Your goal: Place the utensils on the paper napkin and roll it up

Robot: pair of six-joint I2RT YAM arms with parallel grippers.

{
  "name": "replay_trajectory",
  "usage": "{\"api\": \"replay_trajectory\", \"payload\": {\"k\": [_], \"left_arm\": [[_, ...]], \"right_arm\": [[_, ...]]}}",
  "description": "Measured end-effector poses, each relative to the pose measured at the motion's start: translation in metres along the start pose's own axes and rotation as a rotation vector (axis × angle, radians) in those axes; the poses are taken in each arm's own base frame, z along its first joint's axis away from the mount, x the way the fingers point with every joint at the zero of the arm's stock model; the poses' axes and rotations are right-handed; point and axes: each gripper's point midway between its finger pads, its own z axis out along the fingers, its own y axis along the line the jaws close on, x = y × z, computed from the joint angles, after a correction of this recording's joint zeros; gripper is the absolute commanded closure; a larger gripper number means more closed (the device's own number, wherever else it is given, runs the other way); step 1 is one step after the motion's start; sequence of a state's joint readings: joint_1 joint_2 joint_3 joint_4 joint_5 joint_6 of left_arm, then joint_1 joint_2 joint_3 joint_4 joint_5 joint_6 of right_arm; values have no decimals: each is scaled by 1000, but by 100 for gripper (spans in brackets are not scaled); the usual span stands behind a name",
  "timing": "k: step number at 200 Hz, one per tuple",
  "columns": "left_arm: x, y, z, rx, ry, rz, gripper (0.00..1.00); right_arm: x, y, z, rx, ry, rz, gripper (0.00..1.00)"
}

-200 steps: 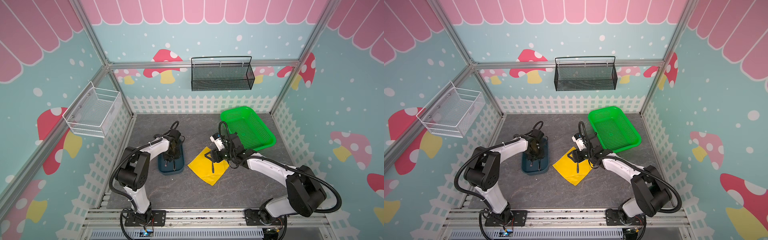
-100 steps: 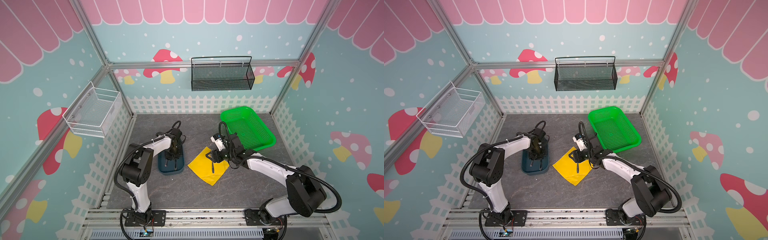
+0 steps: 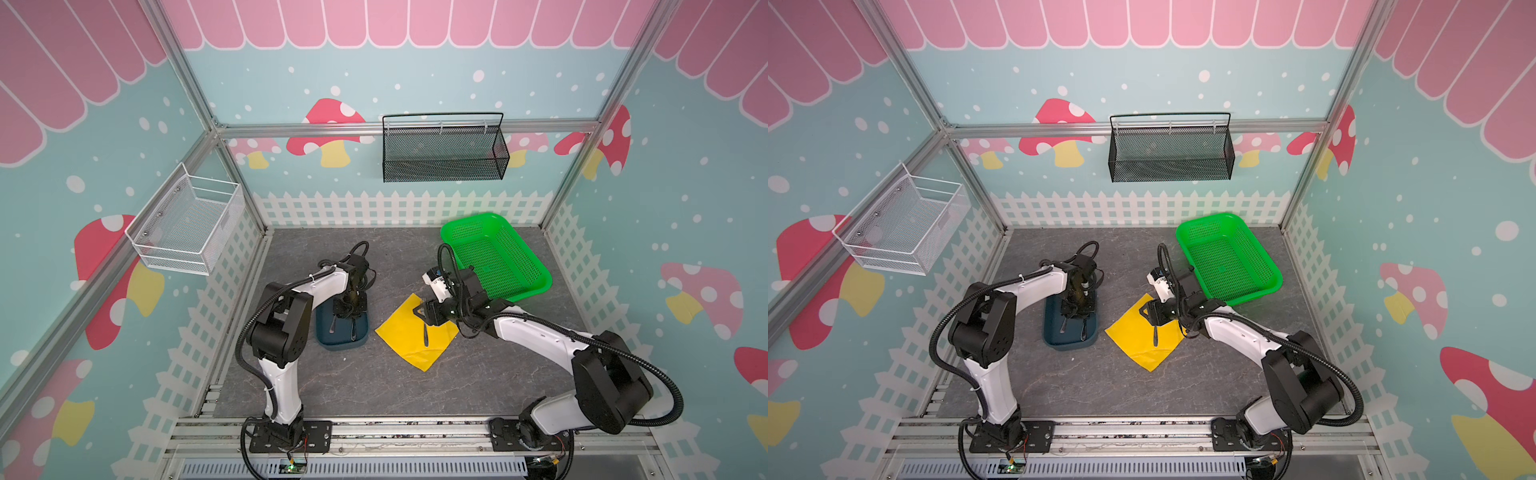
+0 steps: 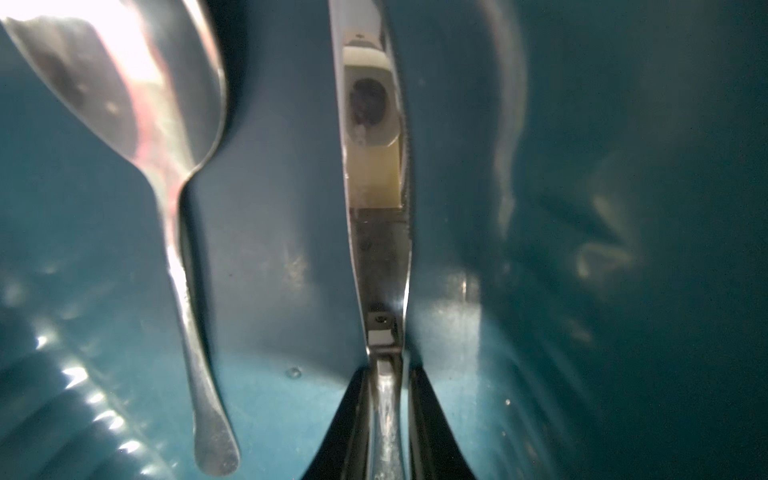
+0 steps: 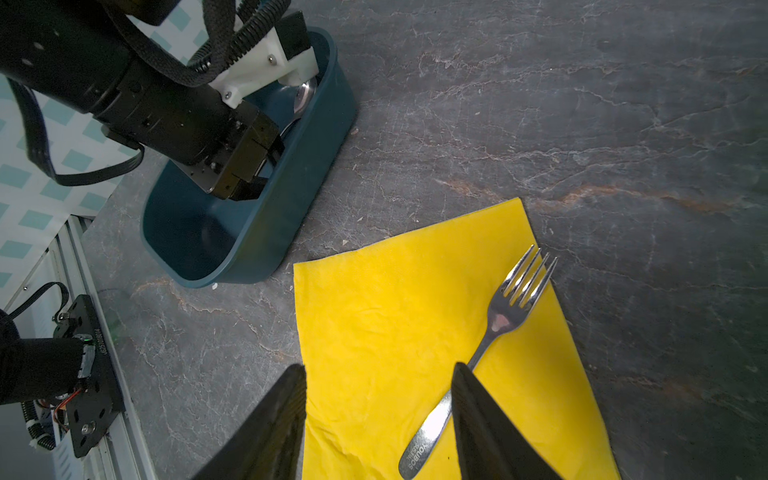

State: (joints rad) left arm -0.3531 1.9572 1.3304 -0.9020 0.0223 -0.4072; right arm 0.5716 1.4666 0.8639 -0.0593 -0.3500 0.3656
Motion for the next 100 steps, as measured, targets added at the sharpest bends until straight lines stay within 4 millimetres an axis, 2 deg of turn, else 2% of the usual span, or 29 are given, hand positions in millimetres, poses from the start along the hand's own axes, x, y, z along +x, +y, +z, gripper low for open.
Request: {"api": "replay_trajectory", "payload": {"k": [100], "left_arm": [[0,0,-1,-8,-15,-3,93]], "right_arm": [[-3,-7,-2,45,-15,-1,42]]}}
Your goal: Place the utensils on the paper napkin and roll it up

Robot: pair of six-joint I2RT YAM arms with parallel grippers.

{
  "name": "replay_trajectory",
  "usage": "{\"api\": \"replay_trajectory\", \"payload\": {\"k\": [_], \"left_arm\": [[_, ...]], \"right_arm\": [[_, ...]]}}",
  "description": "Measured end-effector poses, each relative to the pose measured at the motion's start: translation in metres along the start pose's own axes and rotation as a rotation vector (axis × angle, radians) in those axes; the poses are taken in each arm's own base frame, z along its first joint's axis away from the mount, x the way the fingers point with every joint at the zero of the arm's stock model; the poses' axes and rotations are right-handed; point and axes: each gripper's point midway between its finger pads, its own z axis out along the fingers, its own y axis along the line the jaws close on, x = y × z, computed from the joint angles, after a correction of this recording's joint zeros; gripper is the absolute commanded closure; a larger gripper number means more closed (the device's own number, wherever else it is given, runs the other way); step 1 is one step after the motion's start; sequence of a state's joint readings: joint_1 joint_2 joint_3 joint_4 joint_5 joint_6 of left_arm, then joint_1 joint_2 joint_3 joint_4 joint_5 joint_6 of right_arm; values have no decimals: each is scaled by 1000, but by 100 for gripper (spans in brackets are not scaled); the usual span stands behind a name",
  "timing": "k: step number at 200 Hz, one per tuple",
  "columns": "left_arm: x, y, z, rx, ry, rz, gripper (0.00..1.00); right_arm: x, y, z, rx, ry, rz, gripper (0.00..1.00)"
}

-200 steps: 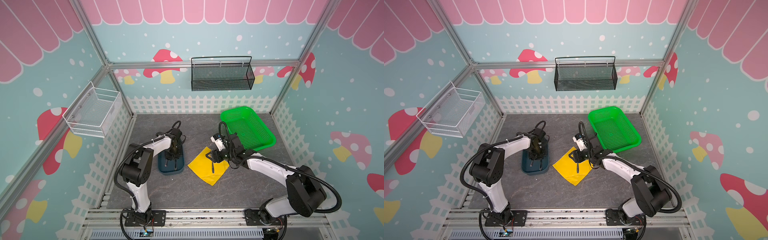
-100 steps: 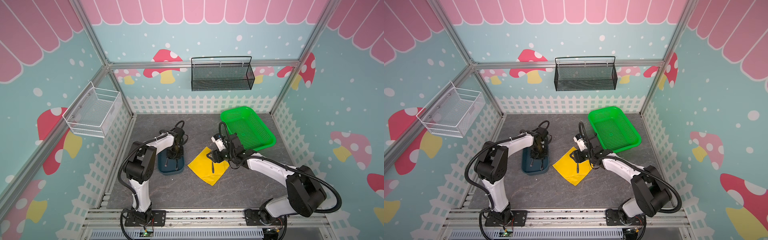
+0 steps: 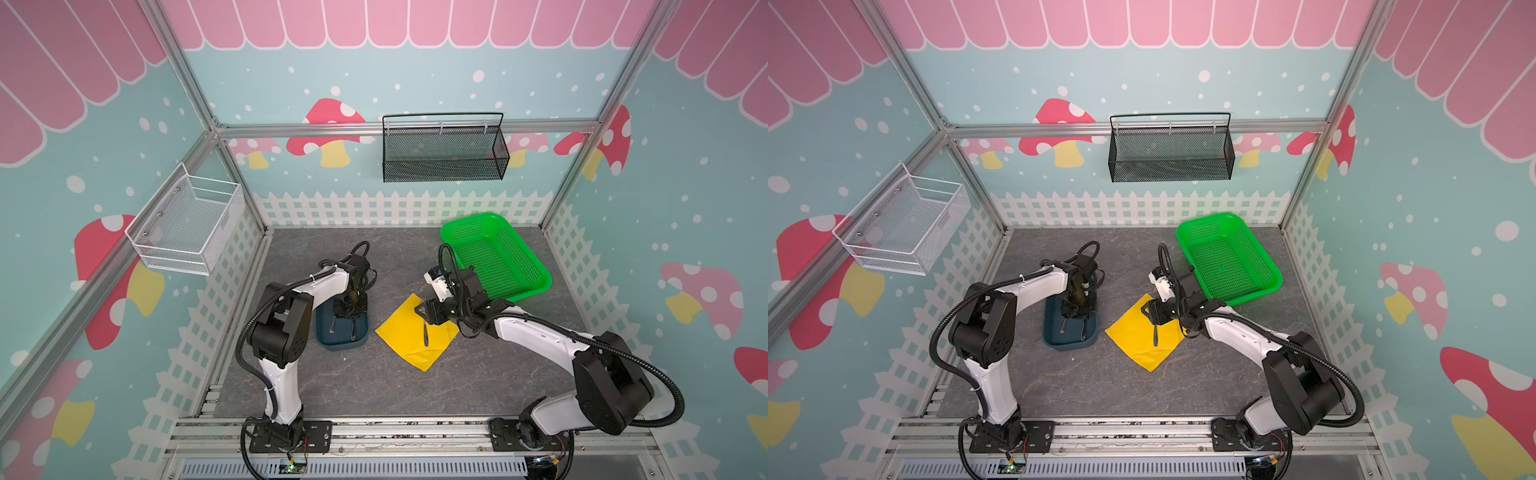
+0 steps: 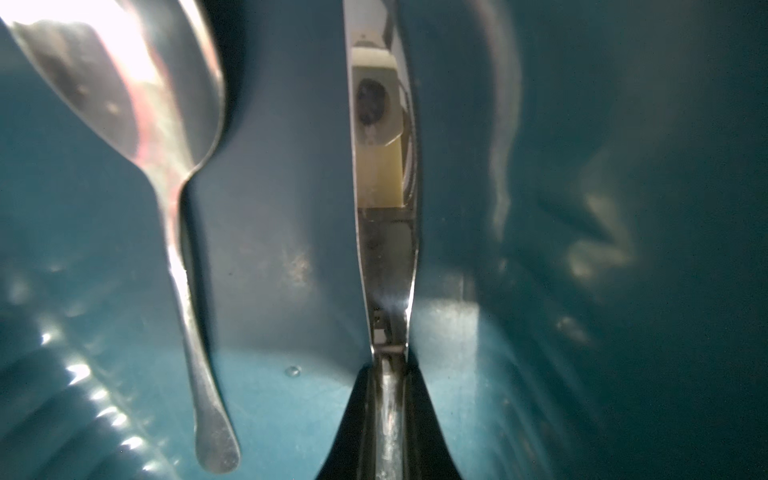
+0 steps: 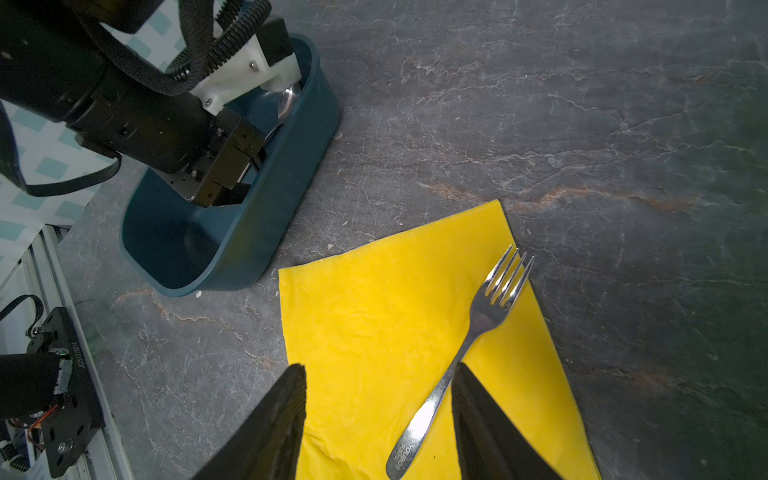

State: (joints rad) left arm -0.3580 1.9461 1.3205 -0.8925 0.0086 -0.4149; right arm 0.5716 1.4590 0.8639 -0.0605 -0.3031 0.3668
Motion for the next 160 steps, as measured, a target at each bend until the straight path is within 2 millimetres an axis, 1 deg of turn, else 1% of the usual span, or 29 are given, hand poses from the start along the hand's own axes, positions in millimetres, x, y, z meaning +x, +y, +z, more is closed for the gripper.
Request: {"api": "replay_trajectory", "payload": {"k": [52,137,160], "left_arm": [[0,1,-3,-1,-18,-1,92],[11,7,-5,-22,24,0,91],[12,8,-8,-24,29,0,91]], "right_arm": [[-10,-1,-9,24,-40,-10,41],[-11,-4,-10,45,-44,-2,41],[-11,-4,-10,46,-44,-2,41]]}}
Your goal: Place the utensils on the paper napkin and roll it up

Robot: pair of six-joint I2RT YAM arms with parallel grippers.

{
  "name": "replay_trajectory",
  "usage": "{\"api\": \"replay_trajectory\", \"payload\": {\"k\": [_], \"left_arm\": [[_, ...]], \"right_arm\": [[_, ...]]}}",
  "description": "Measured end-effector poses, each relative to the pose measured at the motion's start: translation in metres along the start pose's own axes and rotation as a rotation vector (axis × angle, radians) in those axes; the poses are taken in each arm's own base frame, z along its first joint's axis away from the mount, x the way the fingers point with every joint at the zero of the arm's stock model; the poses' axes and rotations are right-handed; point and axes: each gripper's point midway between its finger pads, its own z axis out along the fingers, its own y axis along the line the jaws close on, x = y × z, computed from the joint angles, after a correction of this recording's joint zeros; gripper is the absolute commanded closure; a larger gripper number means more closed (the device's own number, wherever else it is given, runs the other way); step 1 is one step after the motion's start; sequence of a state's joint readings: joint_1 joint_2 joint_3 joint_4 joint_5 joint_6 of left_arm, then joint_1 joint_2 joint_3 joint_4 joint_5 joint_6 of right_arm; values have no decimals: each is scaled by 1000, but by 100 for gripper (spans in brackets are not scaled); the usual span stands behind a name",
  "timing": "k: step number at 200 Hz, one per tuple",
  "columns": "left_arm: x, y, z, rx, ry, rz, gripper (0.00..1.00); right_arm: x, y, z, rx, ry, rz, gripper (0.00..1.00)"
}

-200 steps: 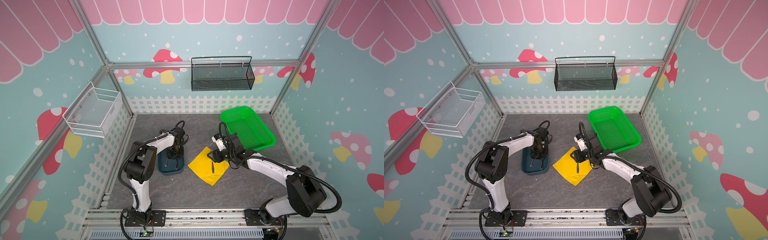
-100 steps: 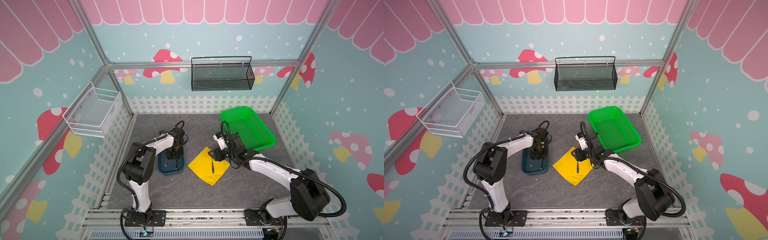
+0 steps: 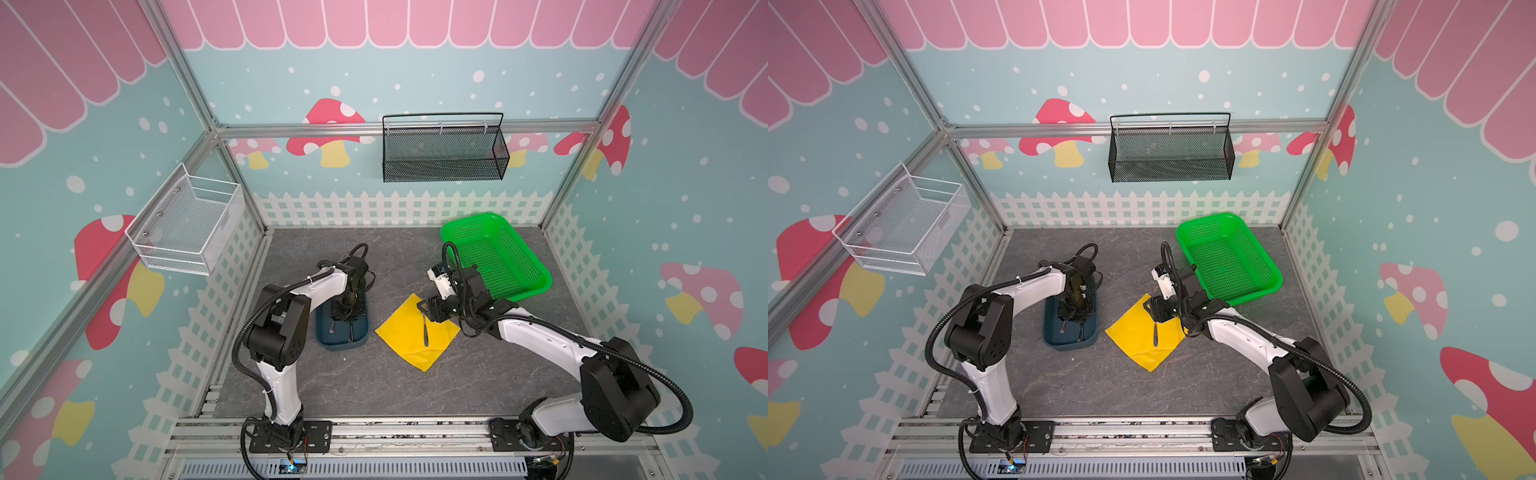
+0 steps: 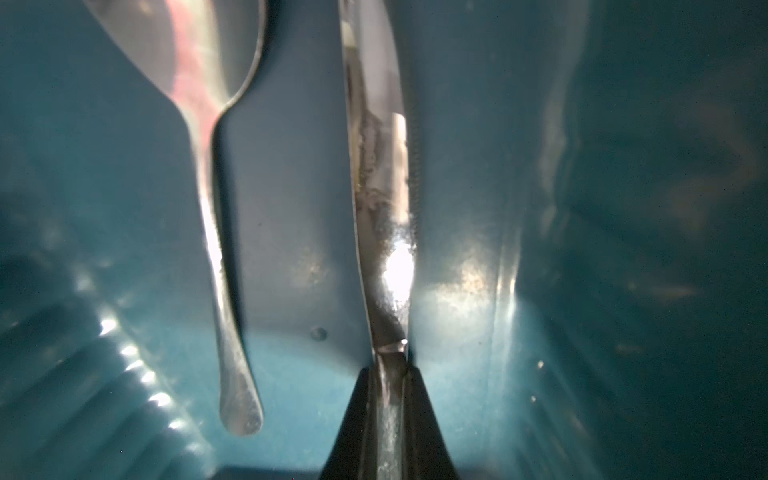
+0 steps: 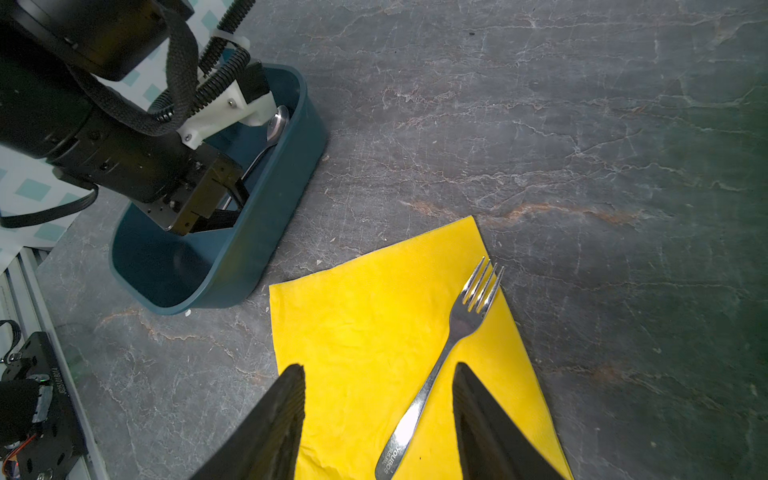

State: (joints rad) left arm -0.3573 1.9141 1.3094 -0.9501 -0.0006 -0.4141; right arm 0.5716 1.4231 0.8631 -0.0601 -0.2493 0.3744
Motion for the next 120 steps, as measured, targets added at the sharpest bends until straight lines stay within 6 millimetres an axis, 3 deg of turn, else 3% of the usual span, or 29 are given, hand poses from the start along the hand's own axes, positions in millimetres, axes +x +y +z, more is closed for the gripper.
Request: {"api": "replay_trajectory", "payload": {"k": [51,66,120], "left_arm": [[-8,-3,-21,22,-46,5,90],[-8,-2,-21,17,-47,7,82],[-9,-5,-20,29,-48,5,70]], "right_arm": [[0,-1,0,4,-1,4,41],[0,-1,-1,6,-3,3,41],[-1,-1,-2,7,-7,2,41]]}}
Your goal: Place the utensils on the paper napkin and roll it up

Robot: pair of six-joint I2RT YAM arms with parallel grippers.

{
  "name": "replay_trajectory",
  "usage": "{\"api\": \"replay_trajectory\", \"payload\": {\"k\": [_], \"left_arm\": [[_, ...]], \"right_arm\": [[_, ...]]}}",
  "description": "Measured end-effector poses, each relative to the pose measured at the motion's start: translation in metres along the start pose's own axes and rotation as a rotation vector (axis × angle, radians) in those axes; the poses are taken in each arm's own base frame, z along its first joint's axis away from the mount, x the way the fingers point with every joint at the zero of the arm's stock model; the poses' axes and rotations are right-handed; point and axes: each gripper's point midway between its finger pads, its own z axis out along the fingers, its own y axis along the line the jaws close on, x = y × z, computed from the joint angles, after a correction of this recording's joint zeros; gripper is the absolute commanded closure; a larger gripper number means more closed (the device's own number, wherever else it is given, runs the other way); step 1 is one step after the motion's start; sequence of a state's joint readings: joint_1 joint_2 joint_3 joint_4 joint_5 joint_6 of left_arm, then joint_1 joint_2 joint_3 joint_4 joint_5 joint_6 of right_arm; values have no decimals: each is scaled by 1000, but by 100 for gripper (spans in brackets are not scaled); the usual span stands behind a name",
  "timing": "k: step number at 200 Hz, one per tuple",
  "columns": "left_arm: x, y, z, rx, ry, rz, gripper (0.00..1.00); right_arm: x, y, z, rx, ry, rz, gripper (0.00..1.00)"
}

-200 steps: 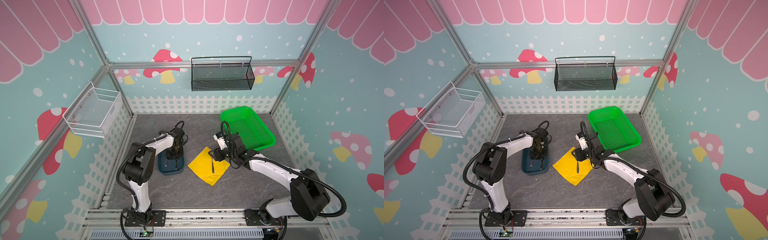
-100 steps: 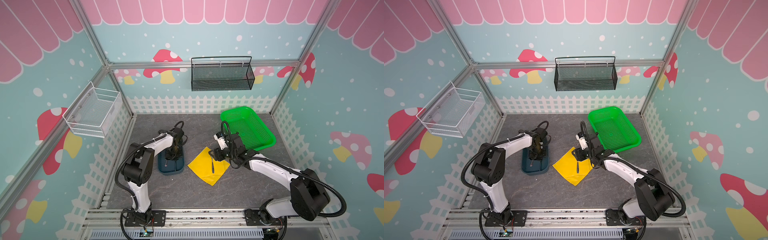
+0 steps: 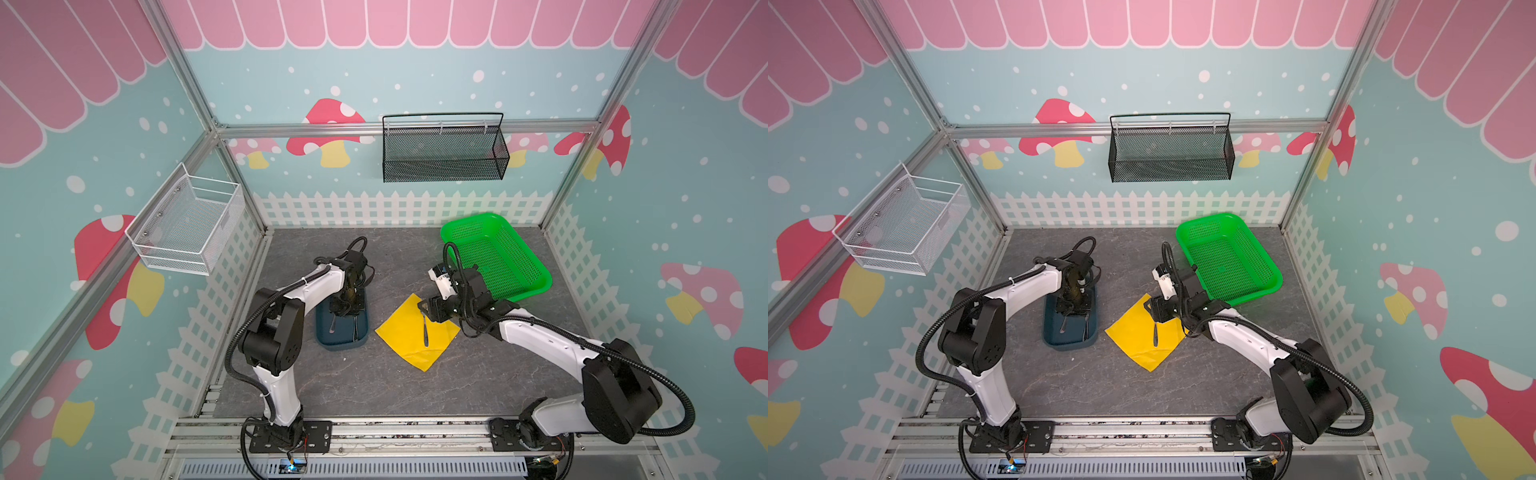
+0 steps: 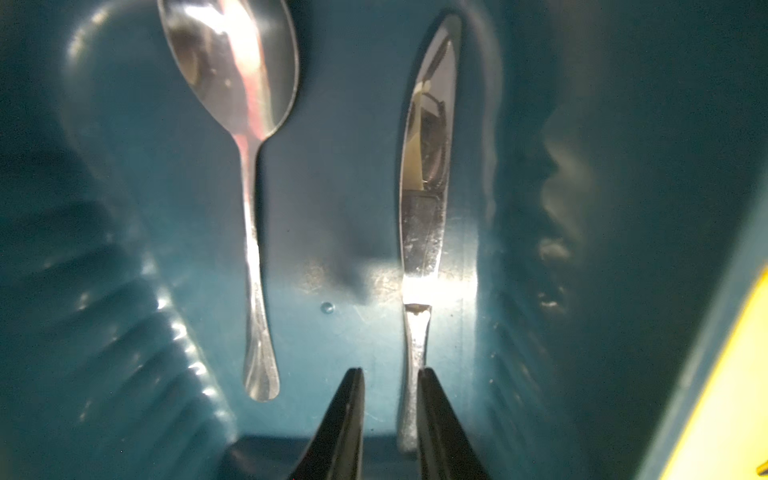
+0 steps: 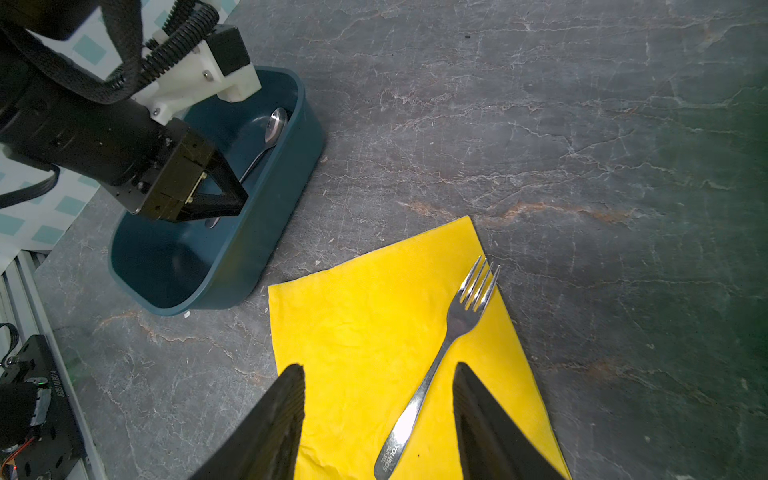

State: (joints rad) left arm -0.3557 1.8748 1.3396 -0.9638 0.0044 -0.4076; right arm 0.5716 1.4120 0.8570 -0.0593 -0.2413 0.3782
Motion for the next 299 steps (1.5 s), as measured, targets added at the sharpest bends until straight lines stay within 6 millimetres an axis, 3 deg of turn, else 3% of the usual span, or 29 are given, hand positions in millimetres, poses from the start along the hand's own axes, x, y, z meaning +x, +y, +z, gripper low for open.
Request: {"api": "replay_trajectory", "payload": {"k": [51,98,198,299], "left_arm": [[0,-6,11,8,9,10,68],[13,-5,26,-17,37,23,71],[8,-9,30,3,0,16,97],[10,-3,24,-11,-16,26,96]], "right_arm": [[0,0,0,0,0,0,41],[0,0,0,0,0,0,41],[1,-1,0,4,1,1,41],[1,-4,0,22,-1,6,41]]}}
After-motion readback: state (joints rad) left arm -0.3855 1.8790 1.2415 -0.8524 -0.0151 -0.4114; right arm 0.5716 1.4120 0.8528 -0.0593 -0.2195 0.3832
